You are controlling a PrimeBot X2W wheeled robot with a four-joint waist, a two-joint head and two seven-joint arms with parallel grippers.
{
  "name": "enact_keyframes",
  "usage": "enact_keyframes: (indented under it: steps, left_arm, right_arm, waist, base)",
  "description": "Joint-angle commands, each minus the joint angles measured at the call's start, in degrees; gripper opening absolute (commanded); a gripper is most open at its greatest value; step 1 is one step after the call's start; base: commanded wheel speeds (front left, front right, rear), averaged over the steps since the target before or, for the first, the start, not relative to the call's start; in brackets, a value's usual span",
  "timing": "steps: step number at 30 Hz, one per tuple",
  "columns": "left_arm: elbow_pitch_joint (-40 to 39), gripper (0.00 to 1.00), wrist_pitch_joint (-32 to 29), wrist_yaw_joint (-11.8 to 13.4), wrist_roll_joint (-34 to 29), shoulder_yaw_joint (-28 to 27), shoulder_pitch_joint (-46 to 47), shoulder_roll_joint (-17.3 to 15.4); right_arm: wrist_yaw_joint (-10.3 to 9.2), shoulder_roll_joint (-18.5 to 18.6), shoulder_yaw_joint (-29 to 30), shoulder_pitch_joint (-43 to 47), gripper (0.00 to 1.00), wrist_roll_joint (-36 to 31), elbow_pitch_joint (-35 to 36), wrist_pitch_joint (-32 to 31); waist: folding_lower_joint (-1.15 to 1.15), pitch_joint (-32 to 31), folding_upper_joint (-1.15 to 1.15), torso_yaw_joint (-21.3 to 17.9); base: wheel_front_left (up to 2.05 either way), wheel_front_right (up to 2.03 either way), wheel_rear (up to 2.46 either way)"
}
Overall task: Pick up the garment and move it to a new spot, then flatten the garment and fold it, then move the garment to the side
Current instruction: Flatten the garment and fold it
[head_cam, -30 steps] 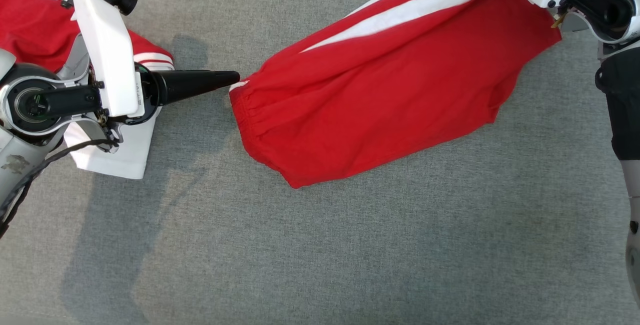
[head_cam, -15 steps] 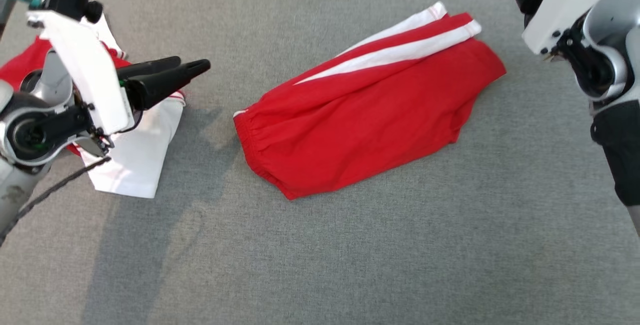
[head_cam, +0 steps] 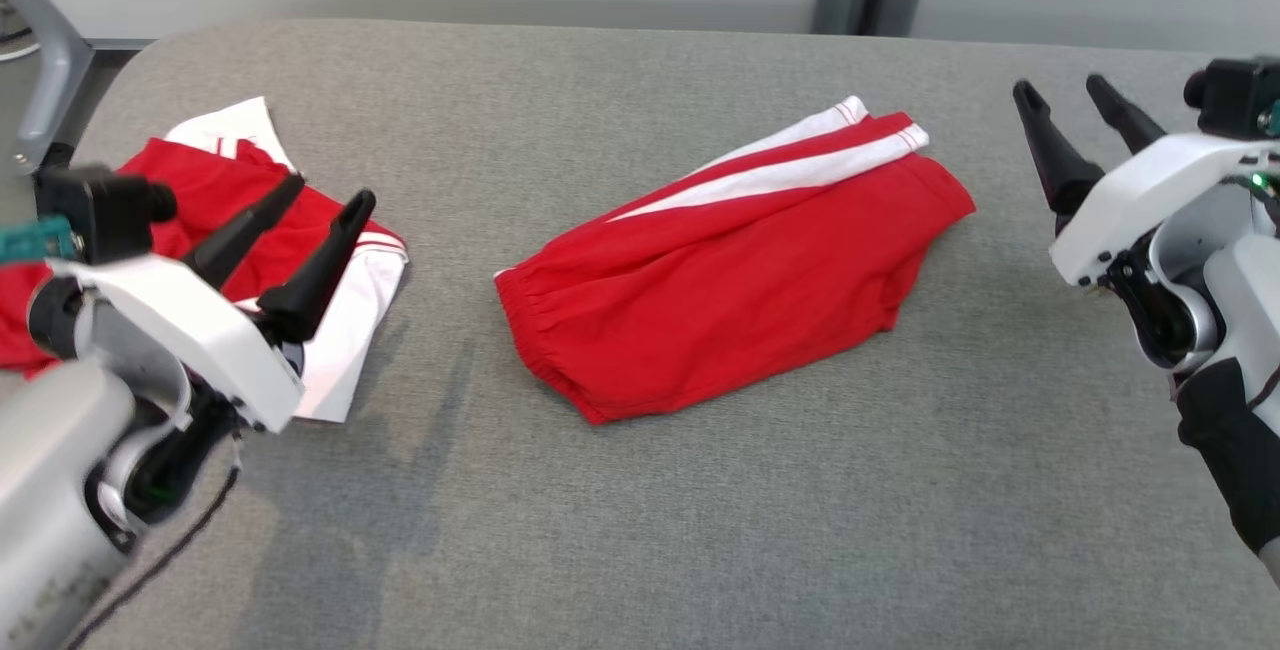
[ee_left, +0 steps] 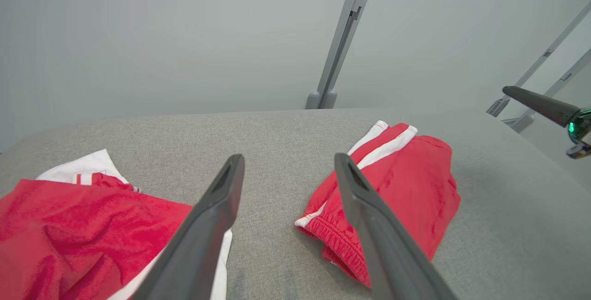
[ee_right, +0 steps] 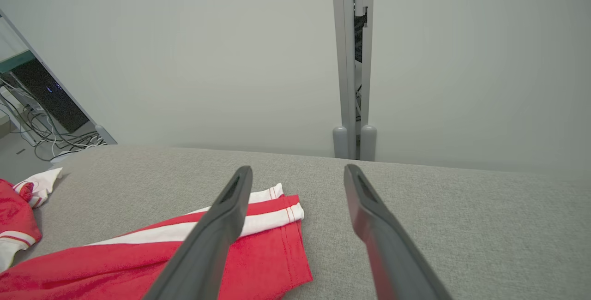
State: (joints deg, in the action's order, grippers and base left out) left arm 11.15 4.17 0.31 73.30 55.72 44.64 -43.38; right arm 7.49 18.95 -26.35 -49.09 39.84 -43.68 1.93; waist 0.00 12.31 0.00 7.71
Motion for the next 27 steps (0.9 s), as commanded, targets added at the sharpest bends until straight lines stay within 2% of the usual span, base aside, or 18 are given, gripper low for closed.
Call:
enact_keyframes:
  steps: [1,6,10,14,18,21,27]
  left_arm:
    - [-0.85,1.00,2.33,1.39,-0.87,-0.06,-2.17,0.10]
    - [-2.92,1.00,8.61,4.56,-2.62,-0.70,-7.02,1.41]
    - [-3.35,1.00,10.69,5.37,-4.65,-2.85,-10.30,3.11]
    - [-3.83,1.00,11.05,4.28,-7.22,-7.39,-13.44,6.01]
    - [-3.53,1.00,11.04,3.64,-12.77,-12.40,-16.90,9.57]
    - [-2.83,1.00,11.06,3.00,-17.93,-13.50,-18.66,12.12]
    - [-1.33,1.00,11.07,0.57,-22.77,-15.76,-20.90,16.26]
  right_arm:
    - [0.01,0.42,-0.56,0.87,1.00,0.89,-1.21,0.52]
    - [0.01,0.94,-2.52,0.15,1.00,2.95,-4.59,0.57]
    - [0.01,0.65,-3.51,-1.40,1.00,4.16,-7.79,-0.17]
    - [0.01,0.39,-4.14,-3.02,1.00,4.99,-11.93,-1.36]
    - [0.01,0.69,-4.29,-4.39,1.00,5.83,-15.80,-2.58]
    - [0.01,0.72,-4.15,-5.18,1.00,6.84,-18.04,-3.70]
    - [0.01,0.96,-4.83,-6.81,1.00,7.86,-20.91,-4.94]
  waist:
    - [0.00,-0.63,0.00,1.05]
    - [0.00,-0.20,0.00,3.00]
    - [0.00,1.30,0.00,4.30]
    - [0.00,2.69,0.00,5.67]
    - [0.00,3.79,0.00,7.11]
    - [0.00,4.55,0.00,8.24]
    - [0.00,5.80,0.00,9.66]
  base:
    - [0.00,0.00,0.00]
    - [0.00,0.00,0.00]
    - [0.00,0.00,0.00]
    - [0.00,0.00,0.00]
    - [0.00,0.00,0.00]
    - [0.00,0.00,0.00]
    - [0.00,0.00,0.00]
